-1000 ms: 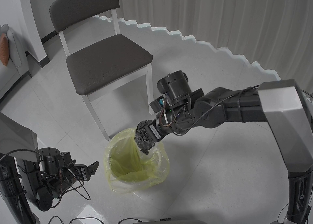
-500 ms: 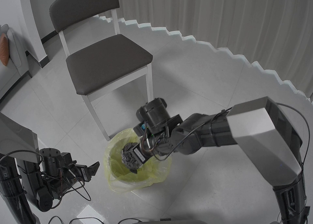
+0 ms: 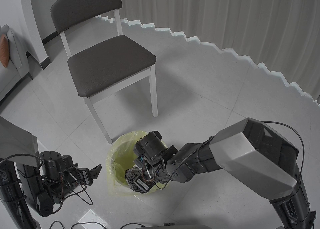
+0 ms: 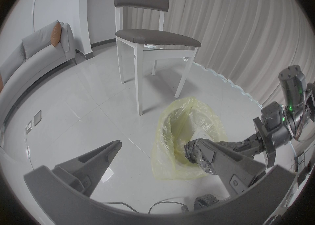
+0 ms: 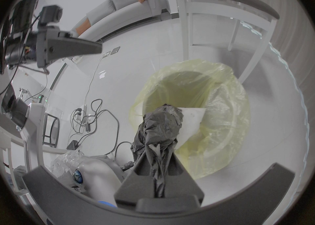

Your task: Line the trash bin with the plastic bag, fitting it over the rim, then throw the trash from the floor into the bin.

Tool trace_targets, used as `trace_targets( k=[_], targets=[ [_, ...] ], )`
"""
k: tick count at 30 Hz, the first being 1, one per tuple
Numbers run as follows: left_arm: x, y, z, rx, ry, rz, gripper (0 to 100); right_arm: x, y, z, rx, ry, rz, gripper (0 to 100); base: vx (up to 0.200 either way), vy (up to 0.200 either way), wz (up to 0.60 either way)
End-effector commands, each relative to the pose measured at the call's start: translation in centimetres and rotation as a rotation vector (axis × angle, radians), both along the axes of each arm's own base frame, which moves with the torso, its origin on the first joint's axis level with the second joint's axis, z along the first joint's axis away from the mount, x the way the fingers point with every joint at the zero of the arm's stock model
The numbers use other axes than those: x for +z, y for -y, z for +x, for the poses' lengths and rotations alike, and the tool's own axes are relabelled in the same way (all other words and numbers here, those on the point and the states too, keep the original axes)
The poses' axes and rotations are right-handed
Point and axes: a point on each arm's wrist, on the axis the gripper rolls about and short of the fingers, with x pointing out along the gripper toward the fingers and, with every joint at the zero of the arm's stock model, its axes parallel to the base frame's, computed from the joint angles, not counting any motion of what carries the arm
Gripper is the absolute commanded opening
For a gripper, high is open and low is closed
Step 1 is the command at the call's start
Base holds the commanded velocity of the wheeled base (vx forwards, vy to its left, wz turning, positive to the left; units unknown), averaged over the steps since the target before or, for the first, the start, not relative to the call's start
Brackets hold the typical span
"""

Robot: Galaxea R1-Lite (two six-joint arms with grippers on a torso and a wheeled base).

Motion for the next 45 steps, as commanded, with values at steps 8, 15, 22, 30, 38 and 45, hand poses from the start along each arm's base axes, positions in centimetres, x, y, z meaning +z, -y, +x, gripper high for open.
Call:
trace_targets(
  k=[8, 15, 22, 30, 38, 45],
  targets=[
    [0.3, 0.3, 0.0, 0.005, 0.025, 0.005, 100, 2.2, -0.3, 4.5, -0.067, 0.093, 0.108, 0, 0.000, 0.000, 0.00],
    [0.1, 0.5, 0.0, 0.001, 0.019, 0.008, 100, 2.6, 0.2, 6.4, -0.104, 0.091, 0.110, 0, 0.000, 0.000, 0.00],
    [0.1, 0.7, -0.1, 0.008, 0.017, 0.016, 100, -0.8, 0.0, 6.7, -0.109, 0.053, 0.070, 0, 0.000, 0.000, 0.00],
    [0.0, 0.6, -0.2, 0.017, 0.007, 0.004, 100, -2.4, 1.0, 7.6, -0.130, 0.032, 0.041, 0, 0.000, 0.000, 0.00],
    [0.1, 0.6, -0.4, 0.018, 0.007, 0.002, 100, -2.4, 2.4, 8.3, -0.163, 0.013, 0.017, 0, 0.000, 0.000, 0.00],
    [0.1, 0.6, -0.5, 0.020, 0.005, 0.000, 100, -0.6, 0.2, 6.3, -0.110, 0.037, 0.047, 0, 0.000, 0.000, 0.00]
  ],
)
